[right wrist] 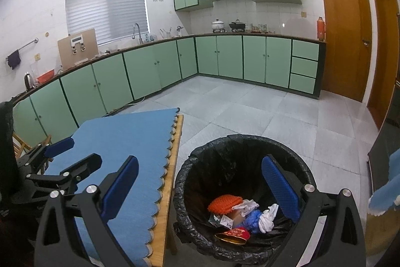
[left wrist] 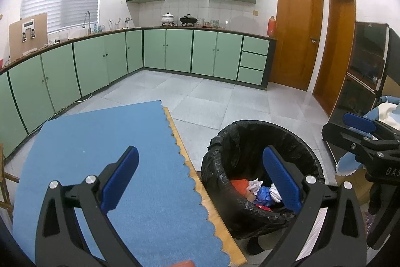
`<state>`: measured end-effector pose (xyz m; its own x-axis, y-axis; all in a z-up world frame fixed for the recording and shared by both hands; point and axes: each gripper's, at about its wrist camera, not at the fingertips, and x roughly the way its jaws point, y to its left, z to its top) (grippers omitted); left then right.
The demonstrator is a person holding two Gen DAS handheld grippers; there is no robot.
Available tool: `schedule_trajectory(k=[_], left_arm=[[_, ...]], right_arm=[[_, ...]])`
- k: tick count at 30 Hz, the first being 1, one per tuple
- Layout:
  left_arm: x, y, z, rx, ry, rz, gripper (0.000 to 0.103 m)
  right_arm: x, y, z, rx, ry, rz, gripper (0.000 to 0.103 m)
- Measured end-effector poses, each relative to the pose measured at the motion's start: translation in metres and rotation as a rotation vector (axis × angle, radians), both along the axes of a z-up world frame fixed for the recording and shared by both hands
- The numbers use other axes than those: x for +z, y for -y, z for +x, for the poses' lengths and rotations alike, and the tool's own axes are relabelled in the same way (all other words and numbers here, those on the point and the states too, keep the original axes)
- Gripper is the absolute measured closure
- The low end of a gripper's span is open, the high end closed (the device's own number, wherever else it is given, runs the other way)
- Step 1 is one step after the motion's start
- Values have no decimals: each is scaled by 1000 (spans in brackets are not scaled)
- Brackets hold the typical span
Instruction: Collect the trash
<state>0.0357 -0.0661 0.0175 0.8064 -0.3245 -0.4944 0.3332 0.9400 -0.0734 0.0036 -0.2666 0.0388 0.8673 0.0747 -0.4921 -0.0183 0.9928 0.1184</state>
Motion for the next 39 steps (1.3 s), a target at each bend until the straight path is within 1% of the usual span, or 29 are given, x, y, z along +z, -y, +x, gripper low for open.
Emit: schedule_trajectory(k=[17,39], left_arm=[[6,-7,-8,14,20,-10,6],[11,-10,-8,22,26,-9,6]], right_arm=[[3,-4,-4,4,20,-33,6],[3,-3,-3,11,33,-31,6]])
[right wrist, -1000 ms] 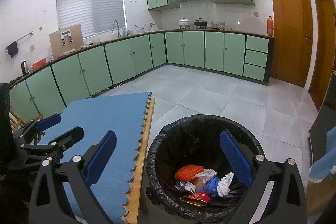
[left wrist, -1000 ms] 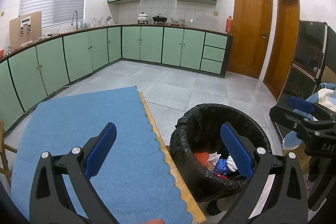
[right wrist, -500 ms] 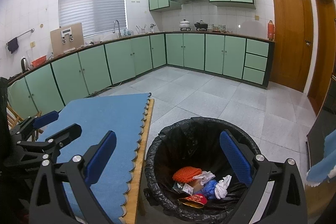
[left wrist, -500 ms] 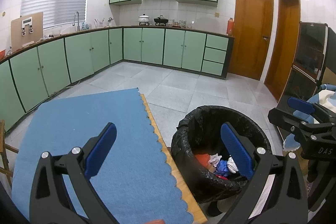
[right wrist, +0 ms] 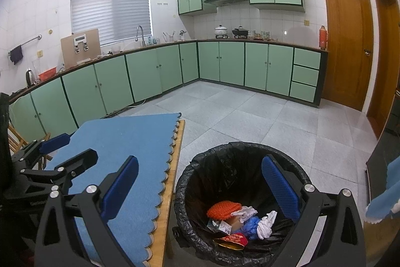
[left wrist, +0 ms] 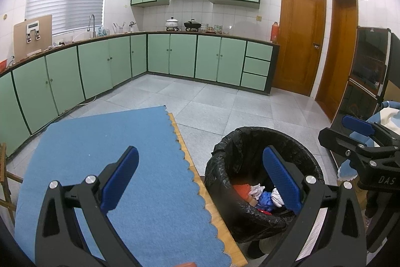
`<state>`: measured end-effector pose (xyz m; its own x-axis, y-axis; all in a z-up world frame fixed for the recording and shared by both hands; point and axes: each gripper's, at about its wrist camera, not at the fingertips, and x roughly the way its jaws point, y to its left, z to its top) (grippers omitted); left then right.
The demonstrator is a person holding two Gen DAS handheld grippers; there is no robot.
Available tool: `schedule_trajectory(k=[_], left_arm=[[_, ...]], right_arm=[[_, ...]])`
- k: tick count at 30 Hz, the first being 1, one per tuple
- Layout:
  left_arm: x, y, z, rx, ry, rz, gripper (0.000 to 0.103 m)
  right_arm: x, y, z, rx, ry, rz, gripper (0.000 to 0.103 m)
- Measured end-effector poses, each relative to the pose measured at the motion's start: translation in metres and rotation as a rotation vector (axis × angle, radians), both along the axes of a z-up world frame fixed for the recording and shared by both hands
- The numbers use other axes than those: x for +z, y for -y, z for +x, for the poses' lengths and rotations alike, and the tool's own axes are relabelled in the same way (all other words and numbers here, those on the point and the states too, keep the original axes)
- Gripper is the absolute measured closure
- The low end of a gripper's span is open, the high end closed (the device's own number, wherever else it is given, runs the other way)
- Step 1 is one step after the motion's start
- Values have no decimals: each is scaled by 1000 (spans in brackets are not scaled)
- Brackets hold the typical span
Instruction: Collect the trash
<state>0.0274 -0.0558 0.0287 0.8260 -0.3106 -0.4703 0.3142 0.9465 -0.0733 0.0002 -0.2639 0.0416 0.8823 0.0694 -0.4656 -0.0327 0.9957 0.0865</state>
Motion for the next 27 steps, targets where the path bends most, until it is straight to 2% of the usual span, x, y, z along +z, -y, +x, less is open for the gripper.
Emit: schedule_trajectory(k=[27], left_arm=[[1,1,-1,4,4,6,6]], right_arm=[[-1,0,1,-1,1,2,6]])
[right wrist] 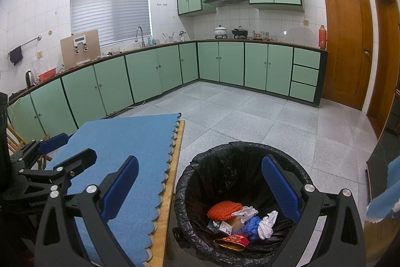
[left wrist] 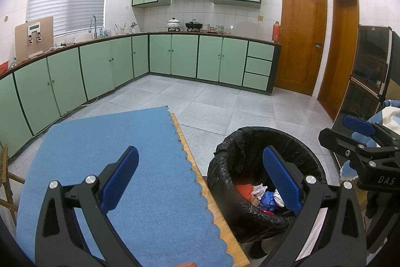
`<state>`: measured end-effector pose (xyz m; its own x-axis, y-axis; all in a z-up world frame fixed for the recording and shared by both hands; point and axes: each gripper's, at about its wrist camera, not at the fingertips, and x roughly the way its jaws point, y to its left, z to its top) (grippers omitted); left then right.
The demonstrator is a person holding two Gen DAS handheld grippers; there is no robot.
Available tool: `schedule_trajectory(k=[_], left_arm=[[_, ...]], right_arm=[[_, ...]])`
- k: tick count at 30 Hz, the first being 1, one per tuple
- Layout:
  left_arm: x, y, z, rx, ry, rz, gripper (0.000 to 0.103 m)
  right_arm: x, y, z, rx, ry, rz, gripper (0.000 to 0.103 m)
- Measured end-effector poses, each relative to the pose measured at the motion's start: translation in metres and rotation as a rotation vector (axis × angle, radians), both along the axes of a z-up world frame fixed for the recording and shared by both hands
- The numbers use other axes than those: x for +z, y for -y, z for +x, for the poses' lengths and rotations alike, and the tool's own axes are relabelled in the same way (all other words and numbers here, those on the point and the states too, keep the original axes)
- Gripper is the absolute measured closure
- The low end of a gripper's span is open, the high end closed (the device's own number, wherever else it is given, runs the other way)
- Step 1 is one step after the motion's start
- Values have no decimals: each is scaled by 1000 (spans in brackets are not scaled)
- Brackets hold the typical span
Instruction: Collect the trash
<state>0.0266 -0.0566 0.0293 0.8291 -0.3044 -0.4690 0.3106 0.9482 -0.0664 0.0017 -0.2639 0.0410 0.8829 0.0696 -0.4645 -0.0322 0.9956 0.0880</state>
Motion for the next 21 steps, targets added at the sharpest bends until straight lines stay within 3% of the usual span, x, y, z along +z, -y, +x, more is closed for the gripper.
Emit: schedule_trajectory(k=[21], left_arm=[[0,-1,0,1,-1,2,6]], right_arm=[[0,0,0,0,0,0,6]])
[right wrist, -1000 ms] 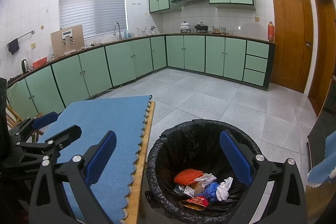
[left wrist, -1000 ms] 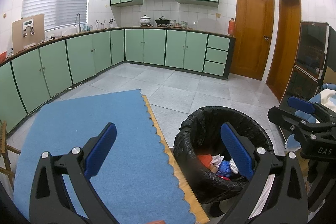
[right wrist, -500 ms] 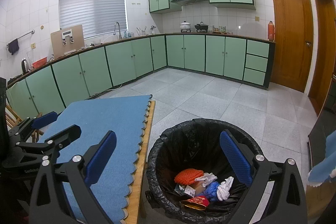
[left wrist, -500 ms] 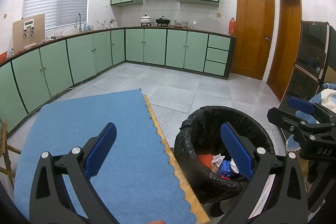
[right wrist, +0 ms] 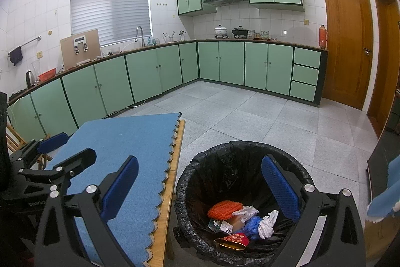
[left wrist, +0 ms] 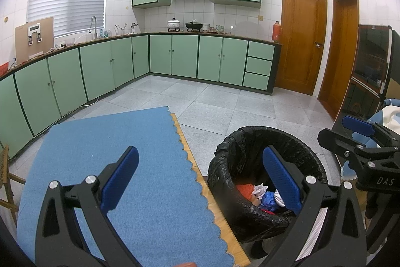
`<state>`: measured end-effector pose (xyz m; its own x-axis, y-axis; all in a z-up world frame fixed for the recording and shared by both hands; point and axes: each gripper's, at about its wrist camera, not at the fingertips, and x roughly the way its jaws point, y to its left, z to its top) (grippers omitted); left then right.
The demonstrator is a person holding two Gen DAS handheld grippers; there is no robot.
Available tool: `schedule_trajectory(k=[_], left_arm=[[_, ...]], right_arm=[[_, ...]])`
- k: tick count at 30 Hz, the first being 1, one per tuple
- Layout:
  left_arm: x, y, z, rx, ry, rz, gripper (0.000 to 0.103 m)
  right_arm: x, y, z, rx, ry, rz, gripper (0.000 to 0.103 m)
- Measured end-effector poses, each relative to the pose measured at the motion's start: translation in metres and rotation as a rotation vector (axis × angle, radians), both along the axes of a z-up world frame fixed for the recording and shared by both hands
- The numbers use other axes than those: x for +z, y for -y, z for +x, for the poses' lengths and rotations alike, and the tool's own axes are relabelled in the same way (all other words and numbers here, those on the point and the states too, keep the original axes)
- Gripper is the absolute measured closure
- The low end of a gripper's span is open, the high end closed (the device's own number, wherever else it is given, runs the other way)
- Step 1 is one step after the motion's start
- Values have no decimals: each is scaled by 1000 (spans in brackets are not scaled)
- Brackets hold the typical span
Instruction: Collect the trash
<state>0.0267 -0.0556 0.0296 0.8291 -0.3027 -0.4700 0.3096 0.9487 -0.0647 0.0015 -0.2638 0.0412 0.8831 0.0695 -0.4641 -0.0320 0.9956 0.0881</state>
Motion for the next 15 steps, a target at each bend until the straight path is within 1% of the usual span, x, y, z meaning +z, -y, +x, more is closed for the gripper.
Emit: schedule_trajectory(k=[15], left_arm=[[0,0,0,2,-1,1,6]], right_arm=[[0,0,0,0,-1,-1,6]])
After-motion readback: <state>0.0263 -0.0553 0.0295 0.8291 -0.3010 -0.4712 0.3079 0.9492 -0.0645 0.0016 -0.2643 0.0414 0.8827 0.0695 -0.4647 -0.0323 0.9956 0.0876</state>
